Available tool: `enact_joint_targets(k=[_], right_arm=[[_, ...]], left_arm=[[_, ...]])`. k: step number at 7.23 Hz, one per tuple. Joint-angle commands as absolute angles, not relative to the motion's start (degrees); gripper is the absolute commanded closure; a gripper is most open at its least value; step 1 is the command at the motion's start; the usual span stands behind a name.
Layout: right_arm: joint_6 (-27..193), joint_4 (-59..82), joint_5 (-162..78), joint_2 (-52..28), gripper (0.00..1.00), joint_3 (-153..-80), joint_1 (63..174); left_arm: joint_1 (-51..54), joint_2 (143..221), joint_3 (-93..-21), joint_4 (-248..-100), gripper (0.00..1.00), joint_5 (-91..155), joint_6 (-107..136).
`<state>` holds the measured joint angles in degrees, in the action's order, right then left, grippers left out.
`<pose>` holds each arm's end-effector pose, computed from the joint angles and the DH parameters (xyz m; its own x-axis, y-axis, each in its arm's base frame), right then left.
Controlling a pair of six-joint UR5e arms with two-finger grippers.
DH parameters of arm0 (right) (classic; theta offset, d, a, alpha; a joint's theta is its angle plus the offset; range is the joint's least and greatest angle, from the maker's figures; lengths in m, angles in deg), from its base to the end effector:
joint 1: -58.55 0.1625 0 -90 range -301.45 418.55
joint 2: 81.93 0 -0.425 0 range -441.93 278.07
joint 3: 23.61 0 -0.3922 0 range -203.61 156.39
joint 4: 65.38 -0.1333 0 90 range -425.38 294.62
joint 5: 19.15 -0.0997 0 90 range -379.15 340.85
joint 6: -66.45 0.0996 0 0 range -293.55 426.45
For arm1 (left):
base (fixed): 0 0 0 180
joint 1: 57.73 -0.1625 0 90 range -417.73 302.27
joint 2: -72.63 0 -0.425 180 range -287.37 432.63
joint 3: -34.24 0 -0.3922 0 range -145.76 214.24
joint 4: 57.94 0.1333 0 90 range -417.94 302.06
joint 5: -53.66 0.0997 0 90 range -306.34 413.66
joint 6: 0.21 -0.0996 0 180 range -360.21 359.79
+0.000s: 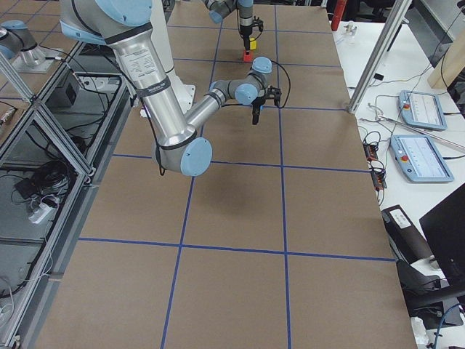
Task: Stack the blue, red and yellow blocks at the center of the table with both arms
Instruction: 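Raise the right gripper away while the left gripper grasps the red cube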
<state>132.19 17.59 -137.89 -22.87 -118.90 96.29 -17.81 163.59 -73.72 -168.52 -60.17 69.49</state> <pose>-0.4754 -0.4760 0.2905 0.6385 0.0386 0.7687 -0.0151 0.9992 -0.0377 0.3337 -0.4006 0.4672 0.6903 -0.1638 -0.7047 0.1604 0.9844 -0.0717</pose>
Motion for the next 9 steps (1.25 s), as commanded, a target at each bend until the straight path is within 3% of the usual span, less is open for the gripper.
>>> enact_joint_targets(k=[1, 3, 5, 8, 9], right_arm=[[132.3, 17.6, -137.8, -22.9, 0.00, -119.0, 96.3], [132.3, 17.6, -137.8, -22.9, 0.00, -119.1, 96.3], [132.4, 17.6, -137.8, -22.8, 0.00, -119.5, 96.3], [132.5, 17.6, -137.8, -22.8, 0.00, -119.6, 96.3], [132.5, 17.6, -137.8, -22.9, 0.00, -119.6, 96.3]], left_arm=[[-19.5, 164.6, -71.9, -168.8, 0.01, -60.2, 69.7], [-19.8, 164.4, -71.4, -168.9, 0.02, -60.2, 69.5], [-19.9, 164.7, -71.2, -168.9, 0.14, -60.2, 69.5], [-19.9, 165.1, -69.7, -168.9, 0.14, -60.2, 69.3], [-19.9, 165.1, -69.8, -168.9, 0.46, -60.2, 69.3]])
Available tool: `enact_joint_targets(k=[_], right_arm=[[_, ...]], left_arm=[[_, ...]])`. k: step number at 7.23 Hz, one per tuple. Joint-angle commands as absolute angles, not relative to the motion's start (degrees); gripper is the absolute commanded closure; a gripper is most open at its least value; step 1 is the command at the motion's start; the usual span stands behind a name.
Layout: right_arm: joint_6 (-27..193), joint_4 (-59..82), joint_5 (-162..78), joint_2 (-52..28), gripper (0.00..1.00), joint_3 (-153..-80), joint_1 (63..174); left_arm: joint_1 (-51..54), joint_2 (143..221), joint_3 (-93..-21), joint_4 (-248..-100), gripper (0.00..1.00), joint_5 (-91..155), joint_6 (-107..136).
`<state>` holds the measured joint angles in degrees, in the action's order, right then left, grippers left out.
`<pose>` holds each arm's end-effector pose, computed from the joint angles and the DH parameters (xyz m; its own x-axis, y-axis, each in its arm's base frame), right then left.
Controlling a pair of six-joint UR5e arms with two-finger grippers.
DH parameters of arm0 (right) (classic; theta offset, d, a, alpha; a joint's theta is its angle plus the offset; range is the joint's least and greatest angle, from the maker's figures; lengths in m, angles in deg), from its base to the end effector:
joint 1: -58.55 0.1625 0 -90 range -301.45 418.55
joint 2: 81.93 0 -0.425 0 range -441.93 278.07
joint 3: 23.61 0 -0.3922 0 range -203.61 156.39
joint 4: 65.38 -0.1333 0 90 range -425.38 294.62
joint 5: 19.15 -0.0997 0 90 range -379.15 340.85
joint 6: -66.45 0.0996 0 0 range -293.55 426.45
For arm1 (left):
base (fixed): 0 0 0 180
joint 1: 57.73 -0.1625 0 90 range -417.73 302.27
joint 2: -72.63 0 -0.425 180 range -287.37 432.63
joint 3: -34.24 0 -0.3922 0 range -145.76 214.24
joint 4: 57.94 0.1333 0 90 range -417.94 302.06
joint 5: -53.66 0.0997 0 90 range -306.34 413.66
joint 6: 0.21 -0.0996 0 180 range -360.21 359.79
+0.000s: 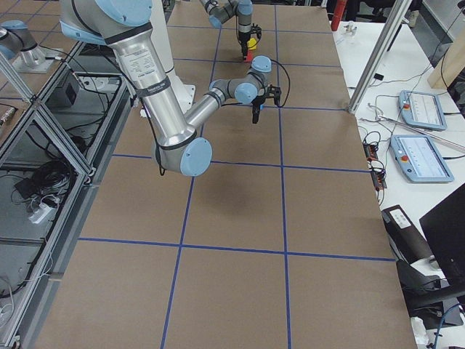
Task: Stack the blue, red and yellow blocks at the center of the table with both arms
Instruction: 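Carry the red cube with the left gripper above the blue cube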
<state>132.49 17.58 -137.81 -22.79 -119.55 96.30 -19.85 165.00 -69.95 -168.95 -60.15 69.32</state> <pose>-0.4730 -0.4744 0.2864 0.6327 0.0392 0.7734 -0.0193 0.9992 -0.0348 0.3597 -0.3977 0.4868 0.7146 -0.1505 -0.6831 0.1255 0.9883 -0.0865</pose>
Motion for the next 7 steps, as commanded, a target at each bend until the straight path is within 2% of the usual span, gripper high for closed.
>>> enact_joint_targets(k=[1, 3, 4, 6, 7], right_arm=[[132.5, 17.6, -137.9, -22.9, 0.00, -119.8, 96.5], [131.9, 17.6, -138.7, -18.7, 0.00, -124.0, 98.4], [128.8, 17.7, -138.9, -15.4, 0.00, -126.5, 99.8], [121.5, 17.7, -139.8, -9.4, 0.00, -128.5, 104.1], [117.2, 17.6, -140.1, -6.5, 0.00, -129.5, 106.4]], left_arm=[[-19.9, 165.3, -70.0, -168.9, 0.99, -60.3, 69.4], [-17.9, 168.7, -70.7, -168.4, 1.00, -60.2, 69.6], [-16.6, 173.2, -71.2, -167.1, 1.00, -60.4, 69.8], [-17.1, 190.4, -70.4, -151.1, 1.00, -60.1, 69.7], [-19.4, 196.2, -68.1, -148.4, 1.00, -59.5, 69.5]])
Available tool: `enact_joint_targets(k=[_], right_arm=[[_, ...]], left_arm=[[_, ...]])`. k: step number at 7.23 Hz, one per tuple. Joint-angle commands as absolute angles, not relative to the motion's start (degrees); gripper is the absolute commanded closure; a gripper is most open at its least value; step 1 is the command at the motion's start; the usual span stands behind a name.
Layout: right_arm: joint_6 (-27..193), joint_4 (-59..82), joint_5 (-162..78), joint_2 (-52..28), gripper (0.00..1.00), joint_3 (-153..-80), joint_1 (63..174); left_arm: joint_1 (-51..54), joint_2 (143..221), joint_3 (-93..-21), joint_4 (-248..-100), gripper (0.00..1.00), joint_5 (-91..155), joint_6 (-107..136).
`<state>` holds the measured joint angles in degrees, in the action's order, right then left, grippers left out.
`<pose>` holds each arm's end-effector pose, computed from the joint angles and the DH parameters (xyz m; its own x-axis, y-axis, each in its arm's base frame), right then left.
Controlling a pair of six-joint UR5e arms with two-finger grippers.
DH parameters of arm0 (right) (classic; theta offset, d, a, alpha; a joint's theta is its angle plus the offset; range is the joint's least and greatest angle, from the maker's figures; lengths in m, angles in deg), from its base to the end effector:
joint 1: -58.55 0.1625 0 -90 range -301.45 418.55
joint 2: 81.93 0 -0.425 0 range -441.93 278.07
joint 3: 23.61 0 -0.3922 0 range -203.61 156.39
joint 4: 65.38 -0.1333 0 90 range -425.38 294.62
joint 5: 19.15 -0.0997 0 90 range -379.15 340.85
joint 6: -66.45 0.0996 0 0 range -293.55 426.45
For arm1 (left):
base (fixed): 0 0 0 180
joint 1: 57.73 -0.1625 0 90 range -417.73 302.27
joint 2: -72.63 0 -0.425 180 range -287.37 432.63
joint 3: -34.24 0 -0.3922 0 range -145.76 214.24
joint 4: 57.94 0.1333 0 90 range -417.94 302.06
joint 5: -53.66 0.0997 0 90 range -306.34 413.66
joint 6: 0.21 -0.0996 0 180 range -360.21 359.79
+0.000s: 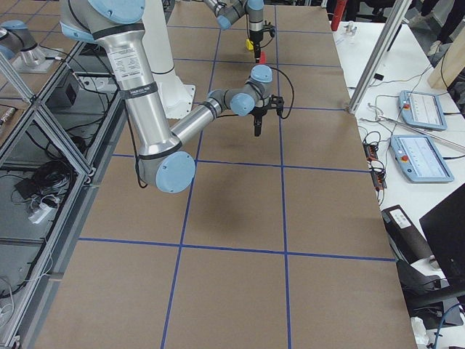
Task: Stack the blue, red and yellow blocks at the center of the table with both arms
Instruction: 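Carry the red cube with the left gripper above the blue cube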
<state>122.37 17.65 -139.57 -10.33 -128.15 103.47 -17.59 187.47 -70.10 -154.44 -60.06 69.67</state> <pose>-0.3627 -0.4787 0.3544 0.6622 -0.0221 0.7490 -0.0095 0.9992 0.0378 0.4119 -0.4693 0.2928 0.6289 -0.1183 -0.7685 0.1639 0.9863 -0.0178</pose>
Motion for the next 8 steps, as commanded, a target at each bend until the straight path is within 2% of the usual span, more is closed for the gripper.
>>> enact_joint_targets(k=[1, 3, 8], right_arm=[[112.9, 17.7, -140.1, -4.6, 0.00, -129.6, 108.4], [110.8, 17.6, -140.1, -3.5, 0.00, -129.4, 109.4], [110.8, 17.6, -139.7, -3.5, 0.00, -129.2, 109.3]], left_arm=[[-20.7, 202.0, -63.1, -148.5, 1.00, -59.5, 69.2], [-22.7, 214.4, -50.1, -148.5, 1.00, -59.5, 64.0], [-25.8, 216.7, -45.0, -148.4, 1.00, -57.4, 61.6]])
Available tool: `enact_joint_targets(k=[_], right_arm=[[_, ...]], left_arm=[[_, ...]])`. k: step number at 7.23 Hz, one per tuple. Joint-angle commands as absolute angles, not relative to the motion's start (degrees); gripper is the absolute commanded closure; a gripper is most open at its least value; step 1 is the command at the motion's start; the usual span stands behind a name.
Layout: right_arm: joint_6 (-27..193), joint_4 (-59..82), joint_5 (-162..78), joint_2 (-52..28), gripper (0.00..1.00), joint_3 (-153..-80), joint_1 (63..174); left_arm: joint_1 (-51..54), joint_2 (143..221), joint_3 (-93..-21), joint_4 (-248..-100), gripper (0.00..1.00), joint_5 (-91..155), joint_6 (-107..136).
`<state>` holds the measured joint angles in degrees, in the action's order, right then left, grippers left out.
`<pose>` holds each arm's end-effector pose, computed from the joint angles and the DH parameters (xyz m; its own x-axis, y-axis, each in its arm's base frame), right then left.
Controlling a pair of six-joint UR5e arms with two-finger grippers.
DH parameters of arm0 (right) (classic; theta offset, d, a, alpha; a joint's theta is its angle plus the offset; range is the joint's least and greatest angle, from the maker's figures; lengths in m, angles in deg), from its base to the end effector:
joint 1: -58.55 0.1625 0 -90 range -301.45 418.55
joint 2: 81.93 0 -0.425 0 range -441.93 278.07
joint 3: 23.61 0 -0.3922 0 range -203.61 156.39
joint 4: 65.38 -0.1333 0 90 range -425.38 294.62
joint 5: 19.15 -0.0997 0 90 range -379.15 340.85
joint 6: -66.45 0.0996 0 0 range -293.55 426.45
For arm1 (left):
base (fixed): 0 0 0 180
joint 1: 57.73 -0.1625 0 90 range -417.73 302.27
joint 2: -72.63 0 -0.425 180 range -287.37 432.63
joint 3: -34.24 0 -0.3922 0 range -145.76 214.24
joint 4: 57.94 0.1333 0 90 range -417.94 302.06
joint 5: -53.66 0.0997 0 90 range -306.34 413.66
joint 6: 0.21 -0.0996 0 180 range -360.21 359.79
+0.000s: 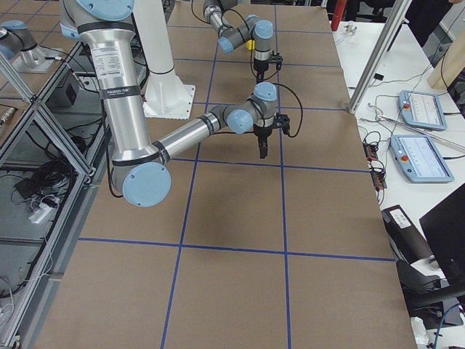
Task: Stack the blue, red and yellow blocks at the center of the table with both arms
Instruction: 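Carry the red cube with the left gripper above the blue cube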
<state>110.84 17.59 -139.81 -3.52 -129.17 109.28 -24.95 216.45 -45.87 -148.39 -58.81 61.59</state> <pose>-0.2937 -0.4896 0.4147 0.7126 -0.0996 0.6945 0.0352 0.9937 0.1063 0.5884 -0.4922 0.1373 0.6598 0.0945 -0.7455 -0.0411 0.9951 0.0898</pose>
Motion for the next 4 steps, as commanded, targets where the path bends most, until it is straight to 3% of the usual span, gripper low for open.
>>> enact_joint_targets(k=[1, 4], right_arm=[[110.9, 17.6, -139.7, -3.5, 0.00, -129.2, 109.3], [110.9, 17.6, -139.7, -3.4, 0.00, -129.1, 109.2]], left_arm=[[-25.8, 216.7, -45.0, -148.4, 1.00, -57.4, 61.5], [-26.3, 216.8, -45.0, -148.4, 1.00, -57.3, 61.5]])
